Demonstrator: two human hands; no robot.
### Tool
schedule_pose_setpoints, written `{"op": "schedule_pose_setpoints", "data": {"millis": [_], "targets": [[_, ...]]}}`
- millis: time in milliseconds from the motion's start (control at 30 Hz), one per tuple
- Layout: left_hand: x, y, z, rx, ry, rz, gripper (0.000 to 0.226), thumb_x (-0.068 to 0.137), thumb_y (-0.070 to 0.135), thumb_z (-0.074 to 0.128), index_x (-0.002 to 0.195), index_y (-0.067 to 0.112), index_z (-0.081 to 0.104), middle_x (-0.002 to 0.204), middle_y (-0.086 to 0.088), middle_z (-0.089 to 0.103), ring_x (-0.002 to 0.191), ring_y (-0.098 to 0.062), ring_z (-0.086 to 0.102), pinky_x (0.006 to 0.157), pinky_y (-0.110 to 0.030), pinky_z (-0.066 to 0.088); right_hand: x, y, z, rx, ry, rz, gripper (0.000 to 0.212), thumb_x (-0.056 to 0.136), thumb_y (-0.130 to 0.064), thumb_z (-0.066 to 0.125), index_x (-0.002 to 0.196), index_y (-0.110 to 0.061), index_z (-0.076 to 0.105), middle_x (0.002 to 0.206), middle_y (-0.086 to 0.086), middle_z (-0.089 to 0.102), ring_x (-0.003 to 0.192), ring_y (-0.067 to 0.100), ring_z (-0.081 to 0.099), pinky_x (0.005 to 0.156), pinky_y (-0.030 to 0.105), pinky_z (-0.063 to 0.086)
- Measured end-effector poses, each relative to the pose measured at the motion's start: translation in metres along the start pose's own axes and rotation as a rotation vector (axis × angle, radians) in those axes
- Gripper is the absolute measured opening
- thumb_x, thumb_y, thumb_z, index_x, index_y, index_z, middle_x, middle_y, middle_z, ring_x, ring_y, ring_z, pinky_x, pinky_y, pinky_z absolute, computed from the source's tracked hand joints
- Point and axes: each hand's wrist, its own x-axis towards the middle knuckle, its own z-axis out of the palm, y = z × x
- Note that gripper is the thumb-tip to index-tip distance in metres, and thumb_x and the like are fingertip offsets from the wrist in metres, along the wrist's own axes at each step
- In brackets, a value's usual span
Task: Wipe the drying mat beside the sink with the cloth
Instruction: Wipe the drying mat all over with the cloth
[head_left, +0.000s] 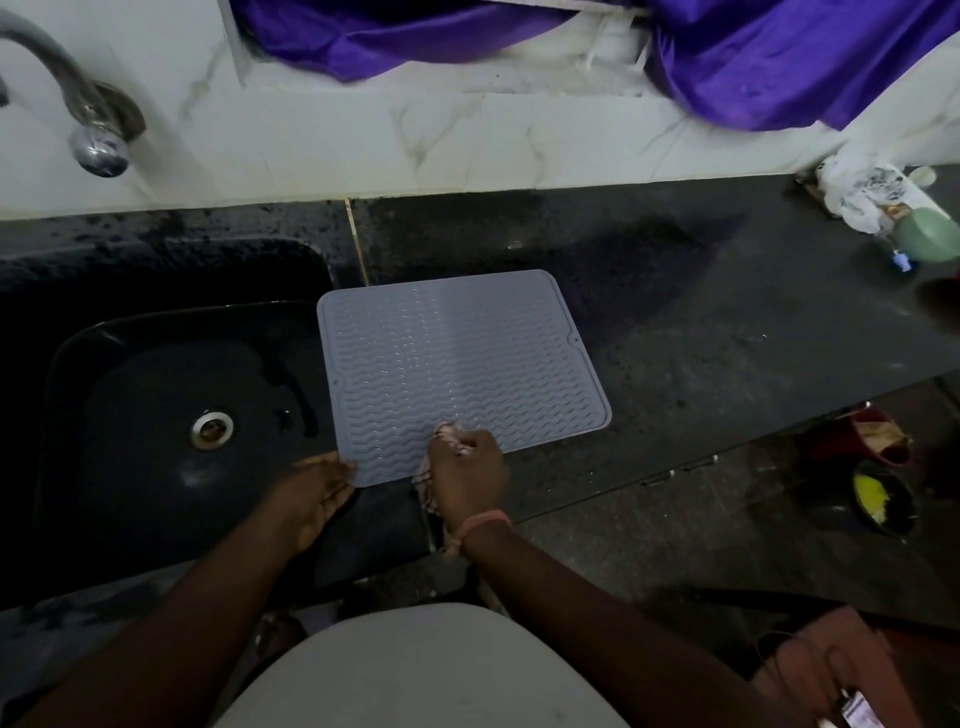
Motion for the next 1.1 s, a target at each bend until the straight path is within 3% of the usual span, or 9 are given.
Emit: {"op": "schedule_pose_setpoints", "data": {"millis": [167, 267, 333, 433, 533, 633, 833, 967, 1100], "targets": [[-0.006, 0.002, 0.0, 0.008, -0.044, 0.021, 0.024, 0.095, -0.002, 0.056, 0.113, 0.007, 0.069, 0.099, -0.005, 0.078, 0.091, -0.015, 0.07, 0.075, -0.023, 0.054, -0.007, -0.006, 0.022, 0.088, -0.345, 0.017, 0.013, 0.079, -0.029, 0.081, 0.075, -0.021, 0.071, 0.078, -0.003, 0.075, 0.078, 0.014, 0.071, 0.073, 0.027, 0.058], [-0.01, 0.01, -0.001, -0.019, -0.049, -0.018, 0.016, 0.098, 0.005, 0.055, 0.108, 0.009, 0.067, 0.093, -0.007, 0.078, 0.082, -0.017, 0.072, 0.072, -0.026, 0.056, 0.003, -0.017, 0.018, 0.288, -0.348, 0.115, 0.01, 0.084, -0.008, 0.072, 0.075, -0.013, 0.073, 0.078, 0.007, 0.075, 0.077, 0.025, 0.069, 0.069, 0.033, 0.057], [-0.011, 0.026, -0.002, 0.065, -0.042, 0.005, 0.016, 0.1, 0.012, 0.056, 0.114, 0.015, 0.062, 0.092, -0.001, 0.078, 0.081, -0.015, 0.073, 0.067, -0.026, 0.056, 0.021, -0.027, 0.001, 0.433, -0.291, 0.183, 0.012, 0.089, -0.004, 0.065, 0.084, -0.006, 0.076, 0.092, 0.019, 0.076, 0.086, 0.033, 0.071, 0.082, 0.046, 0.058], [-0.004, 0.058, -0.001, 0.282, -0.062, 0.206, 0.061, 0.093, 0.007, 0.066, 0.146, 0.028, 0.043, 0.119, 0.004, 0.067, 0.103, -0.015, 0.065, 0.075, -0.026, 0.054, 0.067, -0.04, -0.043, 0.322, -0.079, 0.121, 0.018, 0.094, -0.02, 0.066, 0.094, -0.005, 0.075, 0.099, 0.019, 0.076, 0.093, 0.033, 0.072, 0.086, 0.045, 0.058], [0.012, 0.092, 0.009, 0.63, -0.148, 0.475, 0.083, 0.082, -0.005, 0.075, 0.152, 0.019, 0.038, 0.146, -0.003, 0.049, 0.13, -0.02, 0.052, 0.099, -0.03, 0.051, 0.122, -0.061, -0.082, 0.089, 0.141, 0.047, 0.038, 0.096, -0.04, 0.062, 0.099, -0.003, 0.074, 0.097, 0.018, 0.075, 0.092, 0.034, 0.072, 0.085, 0.041, 0.057], [0.029, 0.114, 0.017, 0.997, -0.109, 0.546, 0.101, 0.075, 0.006, 0.086, 0.157, 0.016, 0.027, 0.158, -0.017, 0.023, 0.144, -0.031, 0.033, 0.118, -0.04, 0.034, 0.168, -0.077, -0.092, -0.182, 0.325, -0.015, 0.036, 0.096, -0.034, 0.058, 0.116, -0.006, 0.07, 0.112, 0.02, 0.072, 0.104, 0.037, 0.067, 0.088, 0.037, 0.05], [0.051, 0.104, 0.007, 1.173, -0.06, 0.486, 0.121, 0.066, 0.029, 0.093, 0.159, 0.023, 0.016, 0.162, -0.016, 0.017, 0.147, -0.033, 0.03, 0.119, -0.044, 0.031, 0.167, -0.077, -0.021, -0.703, 0.135, -0.296, 0.031, 0.1, -0.029, 0.048, 0.119, -0.011, 0.065, 0.106, 0.011, 0.071, 0.099, 0.029, 0.069, 0.081, 0.033, 0.051], [0.06, 0.094, 0.006, 1.1, 0.052, 0.494, 0.119, 0.064, 0.026, 0.094, 0.158, 0.018, 0.021, 0.157, -0.002, 0.026, 0.132, -0.013, 0.04, 0.1, -0.01, 0.037, 0.105, -0.074, 0.05, -0.849, -0.096, -0.548, 0.034, 0.094, -0.029, 0.056, 0.124, -0.014, 0.06, 0.112, 0.007, 0.069, 0.099, 0.024, 0.067, 0.087, 0.033, 0.053], [0.062, 0.089, 0.017, 0.968, 0.103, 0.537, 0.046, 0.101, 0.045, 0.05, 0.125, 0.007, 0.062, 0.133, -0.018, 0.058, 0.111, -0.021, 0.064, 0.092, -0.032, 0.055, 0.051, -0.099, 0.095, -0.593, -0.588, -0.587, 0.021, 0.091, -0.03, 0.061, 0.106, -0.016, 0.068, 0.1, 0.006, 0.07, 0.093, 0.026, 0.068, 0.083, 0.036, 0.056]]}}
